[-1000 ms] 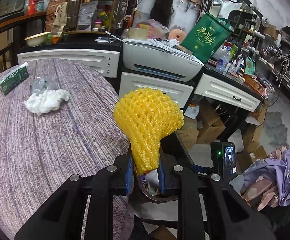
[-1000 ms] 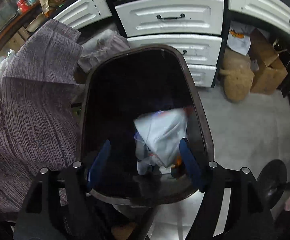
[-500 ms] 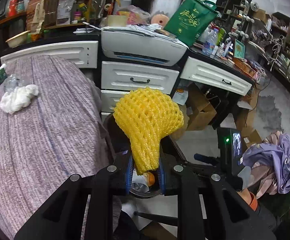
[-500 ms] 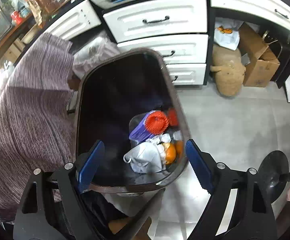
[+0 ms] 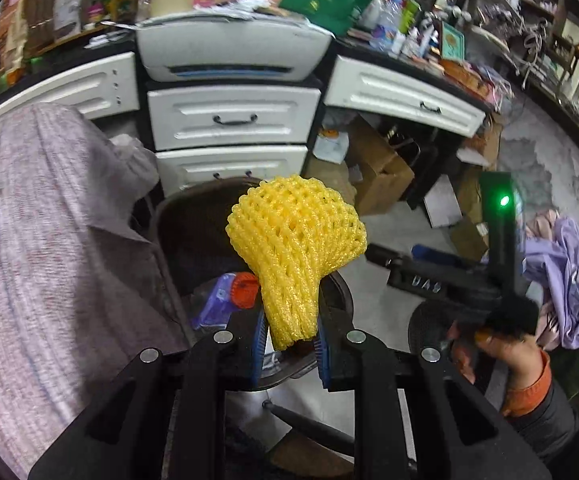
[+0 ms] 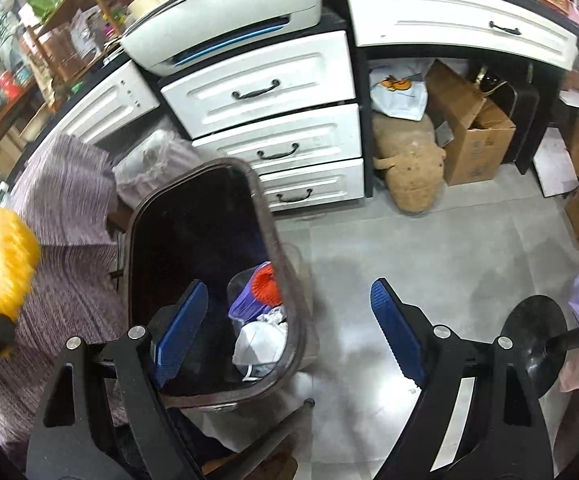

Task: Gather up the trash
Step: 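Carry the mask and foam net over the bin and open both grippers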

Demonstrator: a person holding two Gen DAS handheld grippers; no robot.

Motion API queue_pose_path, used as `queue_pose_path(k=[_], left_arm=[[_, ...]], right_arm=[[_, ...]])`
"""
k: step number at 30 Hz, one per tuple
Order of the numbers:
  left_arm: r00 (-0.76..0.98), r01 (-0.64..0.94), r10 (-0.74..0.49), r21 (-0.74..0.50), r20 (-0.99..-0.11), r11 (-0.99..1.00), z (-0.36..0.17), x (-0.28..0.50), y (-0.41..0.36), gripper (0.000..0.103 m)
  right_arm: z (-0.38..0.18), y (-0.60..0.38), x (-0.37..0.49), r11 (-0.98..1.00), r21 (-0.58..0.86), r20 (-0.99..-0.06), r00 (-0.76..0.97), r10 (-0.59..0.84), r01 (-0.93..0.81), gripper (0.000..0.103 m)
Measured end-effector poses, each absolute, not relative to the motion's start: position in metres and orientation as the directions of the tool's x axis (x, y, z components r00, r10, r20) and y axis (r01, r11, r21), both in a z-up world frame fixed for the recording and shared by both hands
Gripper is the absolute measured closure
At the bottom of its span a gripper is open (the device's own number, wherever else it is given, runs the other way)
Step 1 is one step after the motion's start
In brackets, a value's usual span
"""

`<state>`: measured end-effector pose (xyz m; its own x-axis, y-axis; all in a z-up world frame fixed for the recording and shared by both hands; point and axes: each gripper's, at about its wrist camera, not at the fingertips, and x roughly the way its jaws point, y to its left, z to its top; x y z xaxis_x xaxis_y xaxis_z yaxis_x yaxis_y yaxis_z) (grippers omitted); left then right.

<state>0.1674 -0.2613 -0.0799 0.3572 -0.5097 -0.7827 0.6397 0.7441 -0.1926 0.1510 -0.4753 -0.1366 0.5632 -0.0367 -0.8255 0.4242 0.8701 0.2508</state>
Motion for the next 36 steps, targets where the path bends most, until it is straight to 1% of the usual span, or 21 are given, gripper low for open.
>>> queue_pose_path(k=[8, 10, 11, 12, 13, 14, 15, 16, 18, 21, 23, 27, 31, 36], left_arm=[[0.298, 0.665, -0.479, -0.181, -0.826, 0.725, -0.102, 0.178, -0.284, 0.083], [0.293, 0.679, -0.471, -0.166, -0.832, 0.716, -0.105, 0.180, -0.291, 0.081], [0.292, 0.682, -0.467, -0.160, -0.835, 0.713, -0.106, 0.179, -0.293, 0.076], [0.290, 0.685, -0.463, -0.156, -0.838, 0.712, -0.108, 0.180, -0.295, 0.067], [0.289, 0.686, -0.460, -0.153, -0.840, 0.711, -0.110, 0.181, -0.297, 0.060], [0.289, 0.687, -0.459, -0.152, -0.840, 0.711, -0.111, 0.180, -0.298, 0.047], [0.290, 0.689, -0.462, -0.153, -0.838, 0.709, -0.112, 0.179, -0.298, 0.039], [0.288, 0.695, -0.470, -0.155, -0.835, 0.702, -0.112, 0.177, -0.299, 0.037], [0.289, 0.705, -0.470, -0.147, -0.834, 0.694, -0.113, 0.175, -0.301, 0.023], [0.308, 0.716, -0.477, -0.130, -0.823, 0.686, -0.112, 0.172, -0.302, 0.015], [0.310, 0.720, -0.485, -0.132, -0.818, 0.681, -0.111, 0.170, -0.302, 0.011], [0.309, 0.720, -0.503, -0.147, -0.807, 0.678, -0.108, 0.165, -0.298, 0.009], [0.315, 0.710, -0.534, -0.178, -0.785, 0.681, -0.100, 0.160, -0.288, 0.007], [0.356, 0.713, -0.557, -0.167, -0.750, 0.681, -0.082, 0.148, -0.278, 0.006]], right_arm=[[-0.139, -0.489, 0.145, 0.855, 0.255, -0.828, 0.559, -0.048, 0.451, 0.020], [-0.141, -0.489, 0.145, 0.855, 0.256, -0.829, 0.557, -0.046, 0.452, 0.020], [-0.141, -0.489, 0.144, 0.855, 0.255, -0.830, 0.556, -0.047, 0.452, 0.020], [-0.142, -0.489, 0.145, 0.855, 0.255, -0.830, 0.555, -0.047, 0.453, 0.020], [-0.142, -0.489, 0.145, 0.854, 0.256, -0.830, 0.555, -0.046, 0.453, 0.020], [-0.142, -0.490, 0.145, 0.853, 0.257, -0.830, 0.556, -0.046, 0.454, 0.020], [-0.142, -0.490, 0.145, 0.853, 0.257, -0.829, 0.557, -0.047, 0.455, 0.020], [-0.142, -0.491, 0.145, 0.852, 0.257, -0.829, 0.557, -0.048, 0.456, 0.020], [-0.142, -0.493, 0.145, 0.849, 0.258, -0.830, 0.556, -0.050, 0.460, 0.020], [-0.143, -0.495, 0.144, 0.844, 0.264, -0.829, 0.557, -0.049, 0.467, 0.020], [-0.144, -0.497, 0.144, 0.842, 0.263, -0.829, 0.557, -0.052, 0.472, 0.020], [-0.144, -0.498, 0.143, 0.838, 0.265, -0.828, 0.558, -0.055, 0.477, 0.020], [-0.144, -0.496, 0.143, 0.838, 0.268, -0.827, 0.560, -0.052, 0.475, 0.020], [-0.140, -0.489, 0.146, 0.847, 0.272, -0.820, 0.570, -0.043, 0.456, 0.019]])
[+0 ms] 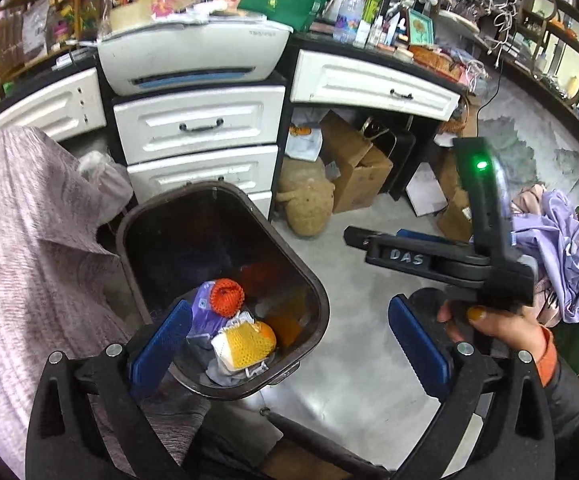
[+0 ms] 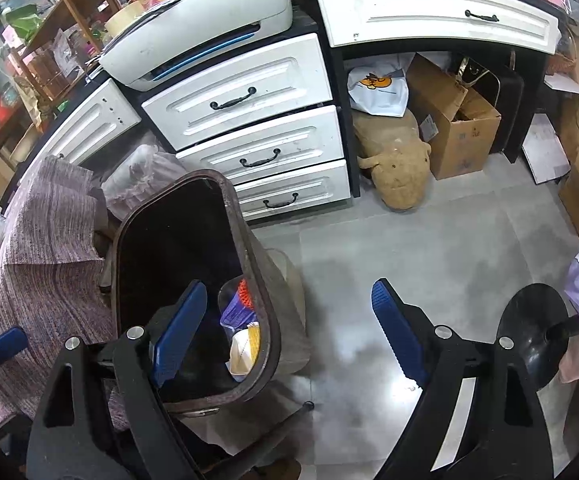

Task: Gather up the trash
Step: 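Carry the mask and foam net over the bin and open both grippers, then return to the table and grasp the crumpled white tissue with the right gripper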

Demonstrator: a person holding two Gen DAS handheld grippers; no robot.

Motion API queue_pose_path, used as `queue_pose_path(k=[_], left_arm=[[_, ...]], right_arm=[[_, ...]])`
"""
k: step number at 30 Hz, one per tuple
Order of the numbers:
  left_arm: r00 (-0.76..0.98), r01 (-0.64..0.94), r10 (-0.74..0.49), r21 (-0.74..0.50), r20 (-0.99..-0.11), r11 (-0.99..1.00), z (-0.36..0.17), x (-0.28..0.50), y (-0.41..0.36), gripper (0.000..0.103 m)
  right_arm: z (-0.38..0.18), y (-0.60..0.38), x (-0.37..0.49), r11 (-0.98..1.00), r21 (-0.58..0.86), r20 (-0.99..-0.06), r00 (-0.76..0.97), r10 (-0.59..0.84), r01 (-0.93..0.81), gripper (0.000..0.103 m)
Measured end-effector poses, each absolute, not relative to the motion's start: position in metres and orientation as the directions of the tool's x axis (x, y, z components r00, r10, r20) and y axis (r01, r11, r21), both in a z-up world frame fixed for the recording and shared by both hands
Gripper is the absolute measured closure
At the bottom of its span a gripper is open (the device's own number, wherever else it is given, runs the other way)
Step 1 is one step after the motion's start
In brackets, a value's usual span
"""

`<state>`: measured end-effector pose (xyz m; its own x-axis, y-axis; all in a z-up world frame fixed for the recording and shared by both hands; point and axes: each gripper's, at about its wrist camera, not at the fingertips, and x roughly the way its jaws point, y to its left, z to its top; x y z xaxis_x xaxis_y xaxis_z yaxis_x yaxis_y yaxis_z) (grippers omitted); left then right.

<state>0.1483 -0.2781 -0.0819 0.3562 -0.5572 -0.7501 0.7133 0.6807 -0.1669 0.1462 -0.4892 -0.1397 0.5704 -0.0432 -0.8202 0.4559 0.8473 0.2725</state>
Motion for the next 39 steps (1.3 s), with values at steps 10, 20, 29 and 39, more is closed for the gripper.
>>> queue_pose_path(k=[10, 20, 29, 39], left_arm=[[0.452, 0.689, -0.569, -0.137, -0.687, 0.712, -0.050, 0.135, -0.238, 0.006], [0.535, 0.574, -0.505, -0.148, -0.677, 0.806, -0.043, 0.147, -0.170, 0.006], [0.632, 0.385, -0.350, -0.112, -0.691, 0.916, -0.040, 0.175, -0.087, 0.006], [0.694, 0.102, -0.147, -0.106, -0.705, 0.989, -0.032, 0.210, 0.032, 0.006]], right_arm=[[-0.116, -0.459, 0.160, 0.884, 0.290, -0.789, 0.614, 0.004, 0.367, 0.013], [-0.074, -0.387, 0.186, 0.952, 0.265, -0.746, 0.658, 0.102, 0.152, 0.012], [-0.041, -0.311, 0.216, 0.969, 0.236, -0.715, 0.663, 0.223, -0.071, 0.011], [-0.017, -0.224, 0.251, 0.933, 0.204, -0.706, 0.616, 0.350, -0.296, 0.011]])
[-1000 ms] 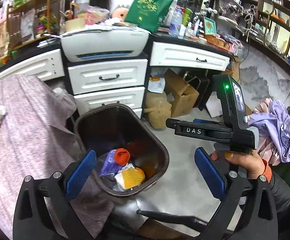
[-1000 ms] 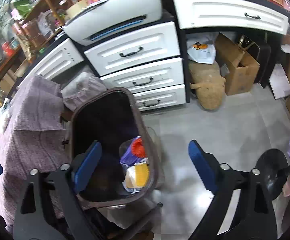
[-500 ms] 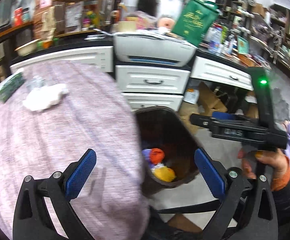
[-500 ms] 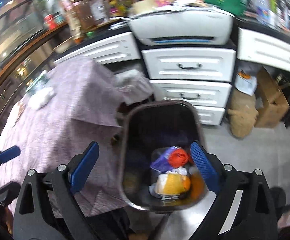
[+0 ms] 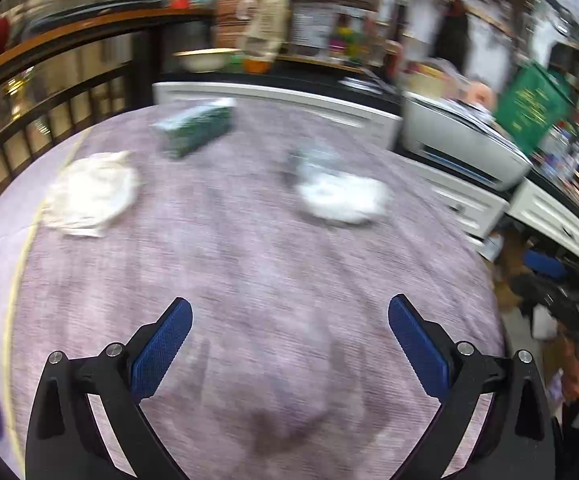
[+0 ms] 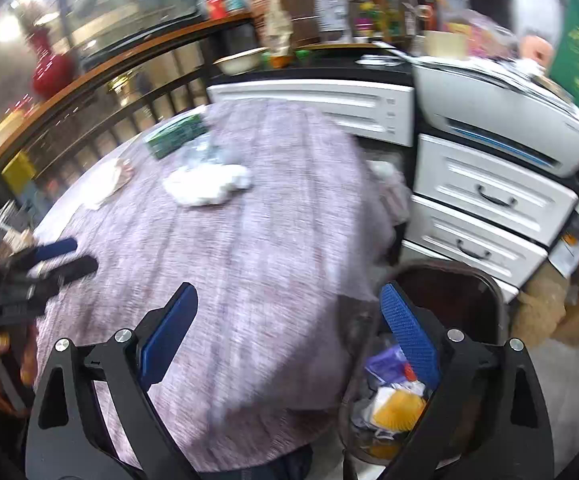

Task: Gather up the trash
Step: 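Return to the table and grasp the crumpled white tissue with the right gripper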

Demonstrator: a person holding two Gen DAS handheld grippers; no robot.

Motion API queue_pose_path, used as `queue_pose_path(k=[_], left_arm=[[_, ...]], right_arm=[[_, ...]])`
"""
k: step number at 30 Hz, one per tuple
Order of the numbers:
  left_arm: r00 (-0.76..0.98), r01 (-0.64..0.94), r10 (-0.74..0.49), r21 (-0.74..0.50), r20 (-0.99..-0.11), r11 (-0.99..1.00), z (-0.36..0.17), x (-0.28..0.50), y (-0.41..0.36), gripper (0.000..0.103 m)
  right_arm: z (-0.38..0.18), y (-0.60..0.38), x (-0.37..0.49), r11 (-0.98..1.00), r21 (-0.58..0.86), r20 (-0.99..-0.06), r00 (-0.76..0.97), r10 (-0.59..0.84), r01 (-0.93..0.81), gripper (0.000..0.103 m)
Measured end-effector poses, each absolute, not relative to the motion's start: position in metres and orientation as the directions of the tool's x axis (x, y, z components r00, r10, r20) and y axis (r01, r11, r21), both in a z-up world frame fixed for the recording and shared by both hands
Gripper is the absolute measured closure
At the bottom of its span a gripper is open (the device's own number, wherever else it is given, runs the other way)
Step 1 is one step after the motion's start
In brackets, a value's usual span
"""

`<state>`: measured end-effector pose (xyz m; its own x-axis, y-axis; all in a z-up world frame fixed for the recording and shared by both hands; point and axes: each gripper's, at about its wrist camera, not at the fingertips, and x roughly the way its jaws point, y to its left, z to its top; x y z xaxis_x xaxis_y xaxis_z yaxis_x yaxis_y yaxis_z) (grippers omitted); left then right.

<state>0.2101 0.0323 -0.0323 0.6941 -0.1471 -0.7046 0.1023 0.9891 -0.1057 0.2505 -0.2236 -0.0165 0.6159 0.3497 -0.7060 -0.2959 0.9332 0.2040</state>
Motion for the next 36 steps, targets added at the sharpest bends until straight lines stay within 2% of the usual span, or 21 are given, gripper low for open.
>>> queue_pose_path(k=[5, 12, 17, 22, 24, 26, 27, 28, 30, 31, 32, 34, 36], left_arm=[[0.720, -0.051, -0.012, -0.070, -0.694, 0.996, -0.022, 0.236, 0.094, 0.006], [0.680, -0.244, 0.080, -0.122, -0.729, 0.962, -0.031, 0.277, 0.170, 0.006], [0.655, -0.327, 0.074, -0.193, -0.752, 0.925, -0.043, 0.295, 0.206, 0.006], [0.642, -0.340, 0.048, -0.228, -0.766, 0.913, -0.051, 0.312, 0.211, 0.008], [0.641, -0.334, 0.055, -0.214, -0.766, 0.918, -0.051, 0.316, 0.209, 0.017], [0.635, -0.327, 0.060, -0.197, -0.770, 0.924, -0.053, 0.320, 0.208, 0.025], [0.628, -0.325, 0.063, -0.188, -0.775, 0.927, -0.055, 0.321, 0.206, 0.032], [0.620, -0.322, 0.061, -0.183, -0.782, 0.929, -0.057, 0.323, 0.205, 0.036], [0.623, -0.326, 0.073, -0.173, -0.779, 0.930, -0.058, 0.322, 0.206, 0.048], [0.623, -0.328, 0.079, -0.168, -0.778, 0.930, -0.059, 0.321, 0.206, 0.051], [0.622, -0.329, 0.082, -0.165, -0.778, 0.930, -0.059, 0.321, 0.206, 0.061], [0.624, -0.331, 0.084, -0.166, -0.777, 0.929, -0.059, 0.319, 0.207, 0.066], [0.627, -0.333, 0.079, -0.176, -0.775, 0.926, -0.058, 0.317, 0.209, 0.076]], right_arm=[[-0.012, -0.186, 0.265, 0.910, 0.162, -0.708, 0.597, 0.377, -0.382, 0.011], [-0.010, -0.133, 0.309, 0.870, 0.103, -0.729, 0.559, 0.395, -0.482, 0.011], [-0.019, -0.104, 0.345, 0.861, 0.039, -0.752, 0.553, 0.360, -0.508, 0.011], [-0.033, -0.090, 0.366, 0.854, 0.007, -0.784, 0.527, 0.328, -0.520, 0.012], [-0.038, -0.089, 0.367, 0.851, 0.004, -0.790, 0.520, 0.324, -0.525, 0.020], [-0.041, -0.087, 0.367, 0.848, -0.009, -0.795, 0.518, 0.316, -0.530, 0.036], [-0.041, -0.087, 0.367, 0.849, -0.022, -0.792, 0.527, 0.307, -0.528, 0.038], [-0.041, -0.087, 0.365, 0.849, -0.032, -0.789, 0.535, 0.302, -0.528, 0.043], [-0.039, -0.088, 0.363, 0.847, -0.027, -0.784, 0.538, 0.311, -0.530, 0.047], [-0.038, -0.090, 0.363, 0.849, -0.024, -0.782, 0.539, 0.314, -0.528, 0.051], [-0.037, -0.091, 0.363, 0.850, -0.019, -0.781, 0.539, 0.316, -0.526, 0.053], [-0.036, -0.092, 0.361, 0.852, -0.015, -0.780, 0.539, 0.318, -0.523, 0.056], [-0.036, -0.093, 0.359, 0.853, -0.018, -0.777, 0.544, 0.317, -0.522, 0.058]])
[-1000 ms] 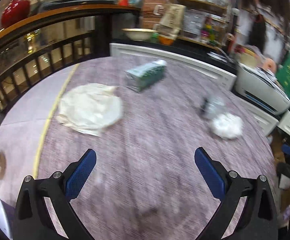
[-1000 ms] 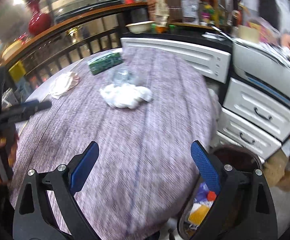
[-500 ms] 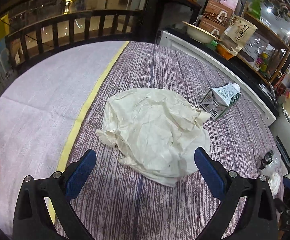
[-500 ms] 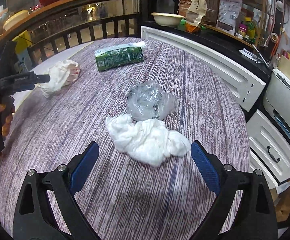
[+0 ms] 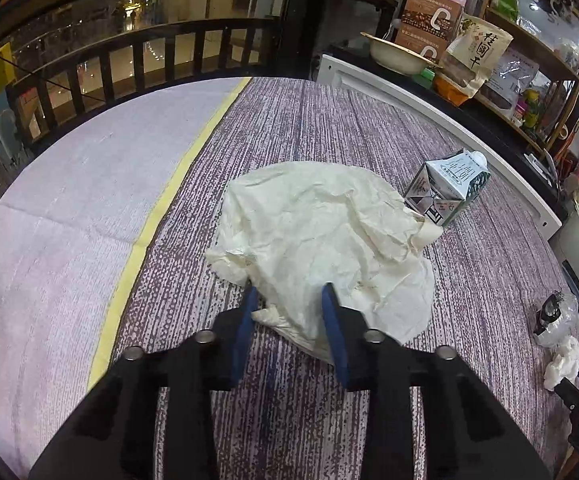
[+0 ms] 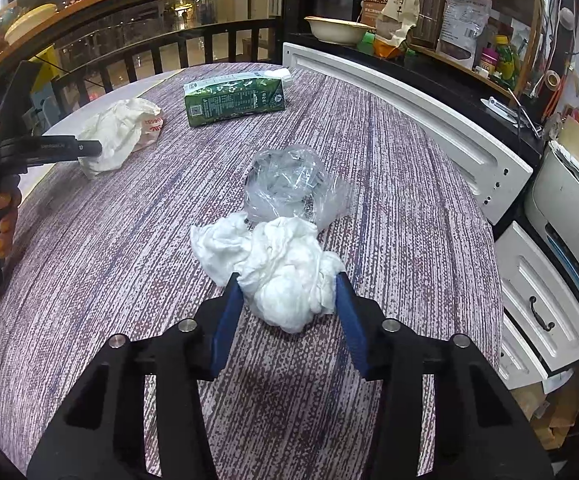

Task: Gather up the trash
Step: 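Return to the table and grasp the crumpled white tissue with the right gripper, then grasp the large cream paper sheet with the left gripper while the right gripper holds the tissue, then carry the tissue and paper sheet over the bin and open the right gripper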

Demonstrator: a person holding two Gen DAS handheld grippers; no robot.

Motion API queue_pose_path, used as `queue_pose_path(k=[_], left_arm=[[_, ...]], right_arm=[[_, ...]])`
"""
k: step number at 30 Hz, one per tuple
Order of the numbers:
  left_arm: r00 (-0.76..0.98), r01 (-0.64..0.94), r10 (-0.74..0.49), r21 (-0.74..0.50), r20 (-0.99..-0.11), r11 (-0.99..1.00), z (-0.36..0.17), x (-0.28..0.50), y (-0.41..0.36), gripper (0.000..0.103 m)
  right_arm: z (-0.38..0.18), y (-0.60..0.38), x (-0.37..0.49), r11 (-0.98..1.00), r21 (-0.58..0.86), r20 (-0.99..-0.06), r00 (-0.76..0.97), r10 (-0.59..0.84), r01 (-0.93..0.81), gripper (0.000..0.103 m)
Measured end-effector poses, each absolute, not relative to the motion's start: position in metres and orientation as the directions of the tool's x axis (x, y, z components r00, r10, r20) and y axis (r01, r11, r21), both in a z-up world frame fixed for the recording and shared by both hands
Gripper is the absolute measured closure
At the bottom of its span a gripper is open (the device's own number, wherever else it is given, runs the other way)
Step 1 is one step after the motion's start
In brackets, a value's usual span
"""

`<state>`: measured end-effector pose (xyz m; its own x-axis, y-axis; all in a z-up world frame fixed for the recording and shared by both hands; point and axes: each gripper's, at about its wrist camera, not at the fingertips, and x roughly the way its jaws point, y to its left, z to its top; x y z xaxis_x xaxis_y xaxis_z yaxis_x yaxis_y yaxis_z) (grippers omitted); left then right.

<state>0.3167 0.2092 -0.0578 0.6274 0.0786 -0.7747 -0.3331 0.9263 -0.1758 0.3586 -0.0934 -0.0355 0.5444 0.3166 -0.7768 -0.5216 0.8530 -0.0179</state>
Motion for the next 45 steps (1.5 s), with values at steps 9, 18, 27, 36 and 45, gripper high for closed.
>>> queue_pose_path(k=[9, 18, 27, 36, 45], left_arm=[[0.693, -0.333, 0.051, -0.256, -0.719, 0.908, -0.039, 0.292, 0.212, 0.082], [0.757, -0.256, 0.013, -0.279, -0.653, 0.926, -0.022, 0.253, 0.182, 0.082], [0.813, -0.142, -0.059, -0.296, -0.579, 0.945, -0.001, 0.210, 0.134, 0.082], [0.836, -0.036, -0.150, -0.326, -0.527, 0.945, 0.010, 0.180, 0.084, 0.082], [0.821, 0.093, -0.271, -0.350, -0.502, 0.932, 0.012, 0.168, 0.019, 0.082]], right_arm=[[-0.025, -0.099, 0.335, 0.848, -0.015, -0.752, 0.565, 0.340, -0.530, 0.059], [-0.020, -0.120, 0.309, 0.864, 0.029, -0.734, 0.576, 0.360, -0.503, 0.059], [-0.006, -0.153, 0.266, 0.880, 0.061, -0.690, 0.617, 0.378, -0.471, 0.059], [0.004, -0.193, 0.233, 0.908, 0.094, -0.656, 0.662, 0.364, -0.407, 0.059], [-0.005, -0.248, 0.208, 0.944, 0.163, -0.650, 0.689, 0.321, -0.286, 0.059]])
